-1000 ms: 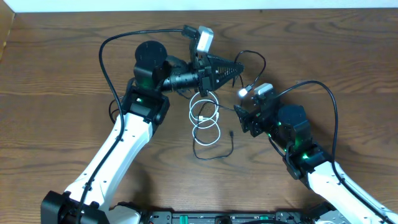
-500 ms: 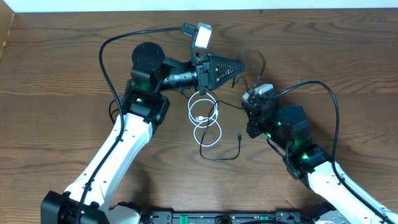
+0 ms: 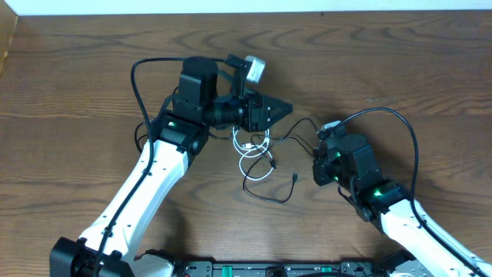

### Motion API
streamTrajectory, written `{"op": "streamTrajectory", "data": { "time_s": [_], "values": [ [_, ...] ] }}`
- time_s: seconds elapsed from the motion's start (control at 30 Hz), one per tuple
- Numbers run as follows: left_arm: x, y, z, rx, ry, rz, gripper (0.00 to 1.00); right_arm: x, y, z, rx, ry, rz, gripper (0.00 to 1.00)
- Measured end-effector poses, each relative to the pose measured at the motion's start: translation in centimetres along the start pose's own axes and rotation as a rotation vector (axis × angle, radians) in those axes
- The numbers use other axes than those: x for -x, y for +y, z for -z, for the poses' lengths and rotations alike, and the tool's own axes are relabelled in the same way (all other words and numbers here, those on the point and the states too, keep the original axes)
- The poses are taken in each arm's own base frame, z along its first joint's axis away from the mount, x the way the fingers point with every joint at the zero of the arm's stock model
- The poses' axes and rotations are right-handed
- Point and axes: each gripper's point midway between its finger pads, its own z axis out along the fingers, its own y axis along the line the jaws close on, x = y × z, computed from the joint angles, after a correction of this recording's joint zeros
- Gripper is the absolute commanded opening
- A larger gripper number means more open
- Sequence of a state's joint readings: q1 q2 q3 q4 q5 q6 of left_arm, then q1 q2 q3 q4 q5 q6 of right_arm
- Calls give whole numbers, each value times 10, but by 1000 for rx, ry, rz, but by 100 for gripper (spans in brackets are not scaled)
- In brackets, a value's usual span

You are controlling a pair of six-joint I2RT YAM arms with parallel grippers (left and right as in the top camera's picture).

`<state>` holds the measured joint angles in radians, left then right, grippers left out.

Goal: Untangle cables

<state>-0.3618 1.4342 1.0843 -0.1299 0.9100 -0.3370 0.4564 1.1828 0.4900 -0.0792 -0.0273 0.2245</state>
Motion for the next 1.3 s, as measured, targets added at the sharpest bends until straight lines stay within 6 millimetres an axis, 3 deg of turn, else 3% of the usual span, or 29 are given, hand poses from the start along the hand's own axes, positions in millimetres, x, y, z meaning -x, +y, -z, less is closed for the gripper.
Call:
{"op": "streamTrajectory", "data": {
  "time_s": [0.17, 0.27, 0.4, 0.57, 0.7, 0.77, 0.87, 1.1, 1.3],
  "values": [
    [-25, 48, 7, 262, 54, 91, 52, 13, -25, 4, -57, -45, -58, 1],
    [-43, 84, 23, 483, 88, 140, 52, 28, -39, 13, -51, -64, -112, 1],
    [-56, 114, 45, 687, 113, 164, 52, 53, -51, 31, -40, -45, -174, 1],
    [-63, 125, 56, 780, 132, 166, 53, 74, -58, 65, -41, 27, -177, 1],
    [-64, 129, 60, 808, 136, 162, 52, 110, -76, 101, -94, -17, -146, 1],
    [-66, 130, 62, 818, 141, 161, 52, 130, -93, 114, -160, -78, -124, 1],
    [-72, 130, 64, 829, 164, 173, 53, 156, -141, 140, -378, -181, -113, 1],
    [-82, 131, 68, 842, 201, 193, 53, 170, -234, 199, -839, -303, -189, 2],
    [-82, 131, 68, 843, 202, 194, 53, 168, -272, 223, -992, -334, -236, 1]
  ]
}}
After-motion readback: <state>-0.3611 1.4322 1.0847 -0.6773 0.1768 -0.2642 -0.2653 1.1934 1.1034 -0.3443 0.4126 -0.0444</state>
